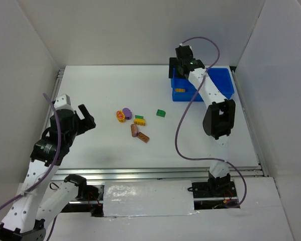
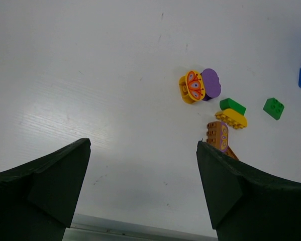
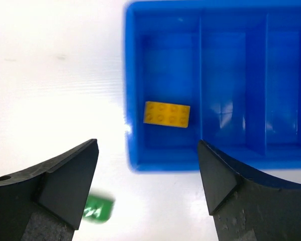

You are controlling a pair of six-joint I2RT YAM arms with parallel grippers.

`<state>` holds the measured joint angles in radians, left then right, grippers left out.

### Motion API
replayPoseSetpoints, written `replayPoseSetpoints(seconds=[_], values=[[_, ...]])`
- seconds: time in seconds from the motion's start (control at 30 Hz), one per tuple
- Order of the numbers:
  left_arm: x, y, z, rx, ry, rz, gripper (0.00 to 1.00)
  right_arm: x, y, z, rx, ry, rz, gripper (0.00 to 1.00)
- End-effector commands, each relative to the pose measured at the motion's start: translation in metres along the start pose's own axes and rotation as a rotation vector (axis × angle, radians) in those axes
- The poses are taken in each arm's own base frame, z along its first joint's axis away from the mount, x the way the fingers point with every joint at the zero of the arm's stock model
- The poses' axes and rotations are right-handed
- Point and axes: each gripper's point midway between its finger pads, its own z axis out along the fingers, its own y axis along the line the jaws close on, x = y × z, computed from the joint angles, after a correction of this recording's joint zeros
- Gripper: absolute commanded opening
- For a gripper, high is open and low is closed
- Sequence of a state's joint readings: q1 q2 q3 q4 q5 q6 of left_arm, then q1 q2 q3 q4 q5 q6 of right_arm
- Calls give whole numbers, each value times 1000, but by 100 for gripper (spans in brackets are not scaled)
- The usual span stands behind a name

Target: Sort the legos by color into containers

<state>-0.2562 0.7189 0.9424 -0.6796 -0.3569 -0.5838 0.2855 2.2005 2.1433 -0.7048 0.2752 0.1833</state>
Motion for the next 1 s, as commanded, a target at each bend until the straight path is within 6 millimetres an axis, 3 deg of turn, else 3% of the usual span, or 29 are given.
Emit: replayPoseSetpoints(seconds=[0.0, 0.07, 0.13, 0.17, 0.2, 0.23, 0.27, 0.37, 0.43, 0.5, 0.57, 0.67, 0.7, 0.73, 0.77, 0.9, 0.97], values=[[-5, -18, 5, 44, 26, -48, 99, -69, 4, -110, -143, -192, 124, 86], [1, -30, 15, 56, 96, -81, 100, -54, 17, -143, -249, -173, 145, 86], [7, -41, 29, 52, 155, -117, 99, -42, 47, -170, -411, -178, 141, 86], [11, -46, 35, 56, 181, -126, 100, -10, 55, -167, -443, -121, 125, 86], [13, -49, 41, 50, 196, -136, 99, -14, 61, -194, -502, -174, 124, 87], [19, -54, 54, 33, 231, -149, 100, -6, 66, -202, -518, -170, 129, 87], [23, -57, 61, 29, 251, -151, 100, 19, 78, -204, -537, -130, 109, 87], [39, -76, 89, 68, 319, -156, 99, 37, 87, -242, -603, -163, 112, 87], [50, -84, 109, 77, 358, -131, 99, 59, 91, -248, -658, -130, 119, 87], [65, -90, 129, 66, 414, -112, 98, 59, 91, -266, -713, -166, 134, 88], [65, -101, 139, 77, 433, -110, 91, 70, 92, -268, -738, -152, 133, 89], [77, -109, 153, 31, 454, -99, 90, 82, 91, -265, -726, -118, 122, 89], [93, -112, 158, 3, 486, -68, 89, 85, 90, -263, -713, -111, 117, 89], [89, -117, 163, -15, 468, -52, 89, 89, 88, -260, -700, -105, 115, 89], [100, -118, 163, -38, 498, -18, 88, 90, 86, -257, -682, -108, 116, 89], [118, -108, 186, -142, 520, 52, 87, 96, 83, -259, -692, -112, 108, 89], [117, -101, 192, -179, 502, 74, 87, 99, 82, -260, -697, -107, 100, 89]])
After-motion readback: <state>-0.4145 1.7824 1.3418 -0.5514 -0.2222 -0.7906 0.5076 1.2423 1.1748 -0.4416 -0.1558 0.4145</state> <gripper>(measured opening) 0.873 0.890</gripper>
